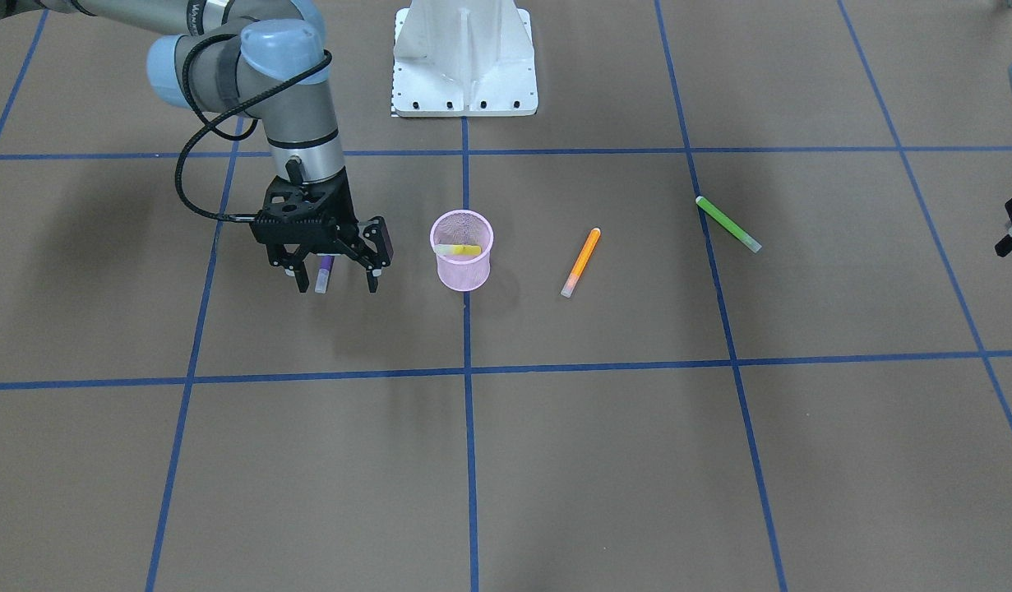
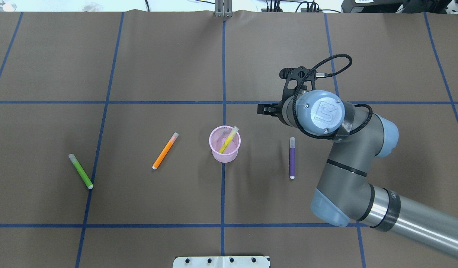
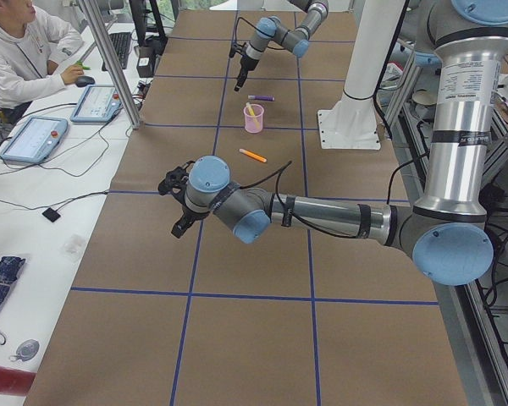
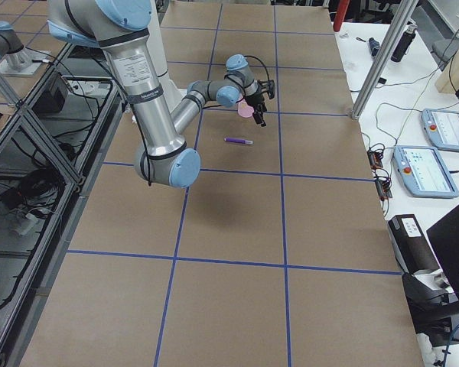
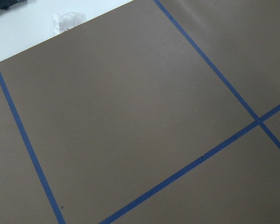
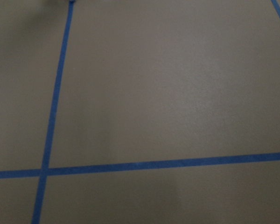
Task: Collect pens into pen holder
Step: 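Withdraw the right arm while the left arm reaches toward the green marker, then lower the left gripper onto the green marker and grasp it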
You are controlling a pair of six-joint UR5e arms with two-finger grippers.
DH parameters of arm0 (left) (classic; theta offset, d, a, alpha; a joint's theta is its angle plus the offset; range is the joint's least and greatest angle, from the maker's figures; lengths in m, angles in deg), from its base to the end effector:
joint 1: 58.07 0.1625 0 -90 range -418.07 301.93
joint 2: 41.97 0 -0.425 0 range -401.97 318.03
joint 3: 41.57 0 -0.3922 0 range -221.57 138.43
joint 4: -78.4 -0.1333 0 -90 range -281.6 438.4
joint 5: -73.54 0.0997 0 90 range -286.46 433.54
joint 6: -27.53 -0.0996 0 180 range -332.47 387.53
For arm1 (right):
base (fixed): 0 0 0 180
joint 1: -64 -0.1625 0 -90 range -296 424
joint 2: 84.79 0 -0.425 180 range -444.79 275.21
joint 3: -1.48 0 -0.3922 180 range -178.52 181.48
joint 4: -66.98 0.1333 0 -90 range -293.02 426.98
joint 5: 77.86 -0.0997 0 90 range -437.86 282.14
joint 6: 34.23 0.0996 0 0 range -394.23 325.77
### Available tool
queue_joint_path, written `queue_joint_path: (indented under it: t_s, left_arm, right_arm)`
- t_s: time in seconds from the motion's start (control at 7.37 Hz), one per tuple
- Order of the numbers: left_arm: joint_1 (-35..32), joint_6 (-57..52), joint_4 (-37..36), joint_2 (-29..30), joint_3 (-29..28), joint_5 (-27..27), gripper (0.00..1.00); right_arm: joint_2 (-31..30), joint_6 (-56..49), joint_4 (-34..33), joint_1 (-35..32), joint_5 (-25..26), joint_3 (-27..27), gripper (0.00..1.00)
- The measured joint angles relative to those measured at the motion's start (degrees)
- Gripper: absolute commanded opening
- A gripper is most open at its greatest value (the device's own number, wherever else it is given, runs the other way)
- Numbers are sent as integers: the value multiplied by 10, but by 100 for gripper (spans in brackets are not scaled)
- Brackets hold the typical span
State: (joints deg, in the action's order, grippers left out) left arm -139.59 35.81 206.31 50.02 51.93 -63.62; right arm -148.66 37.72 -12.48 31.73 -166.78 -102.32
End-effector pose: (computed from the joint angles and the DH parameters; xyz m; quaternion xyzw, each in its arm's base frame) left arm 0.0177 -0.5273 0.5304 0.2811 0.4171 0.1494 0.8513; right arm -0.4590 -0.4497 0.2788 0.1890 -0.3822 0.1159 0.8971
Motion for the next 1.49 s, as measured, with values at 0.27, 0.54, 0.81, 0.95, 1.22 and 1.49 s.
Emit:
queue_joint_path:
  t_s: [0.27,0.54,0.81,0.95,1.22,1.49]
  left_arm:
    - [36,165,73,-4,2,24,100]
    - [130,346,107,-7,14,123,99]
    - [235,505,87,-33,56,212,98]
    - [284,573,32,-59,111,255,98]
    - [382,697,-79,-89,196,339,97]
    - [443,834,-119,-90,211,378,100]
  right_arm:
    - [-27,-37,0,-46,-61,-22,99]
    - [-41,-96,0,-113,-129,-28,99]
    - [-56,-182,0,-191,-200,-28,99]
    - [-67,-229,0,-229,-232,-26,99]
    - [-85,-296,-1,-284,-272,-23,99]
    - [-96,-331,0,-324,-308,-20,99]
